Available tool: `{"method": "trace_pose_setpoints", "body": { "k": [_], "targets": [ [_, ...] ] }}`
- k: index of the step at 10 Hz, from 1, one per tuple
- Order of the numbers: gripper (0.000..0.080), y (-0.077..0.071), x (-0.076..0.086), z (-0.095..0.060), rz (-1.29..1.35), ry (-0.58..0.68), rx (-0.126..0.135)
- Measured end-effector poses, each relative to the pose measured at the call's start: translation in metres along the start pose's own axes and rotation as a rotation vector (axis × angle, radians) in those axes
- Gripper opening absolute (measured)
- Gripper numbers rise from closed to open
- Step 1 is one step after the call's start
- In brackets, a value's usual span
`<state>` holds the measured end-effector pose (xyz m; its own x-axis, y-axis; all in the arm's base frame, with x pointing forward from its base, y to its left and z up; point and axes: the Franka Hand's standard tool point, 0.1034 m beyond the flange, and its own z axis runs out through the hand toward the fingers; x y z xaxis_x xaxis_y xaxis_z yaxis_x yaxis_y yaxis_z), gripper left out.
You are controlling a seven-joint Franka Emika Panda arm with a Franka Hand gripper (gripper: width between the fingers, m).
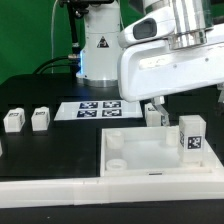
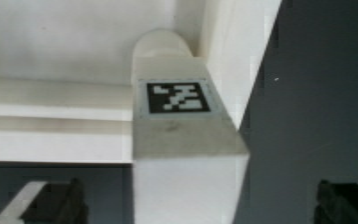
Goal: Assemble one leg
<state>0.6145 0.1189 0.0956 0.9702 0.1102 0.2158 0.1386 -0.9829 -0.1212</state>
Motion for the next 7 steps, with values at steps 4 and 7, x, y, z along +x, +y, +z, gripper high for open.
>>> {"method": "trace_pose_setpoints", "body": {
  "k": [4,7],
  "targets": [
    [0.0649,0.004,-0.001,0.014,0.018,-0.210,0.033],
    [0.0649,0.006,-0.008,0.021,0.027,-0.228,0.033]
  ]
}}
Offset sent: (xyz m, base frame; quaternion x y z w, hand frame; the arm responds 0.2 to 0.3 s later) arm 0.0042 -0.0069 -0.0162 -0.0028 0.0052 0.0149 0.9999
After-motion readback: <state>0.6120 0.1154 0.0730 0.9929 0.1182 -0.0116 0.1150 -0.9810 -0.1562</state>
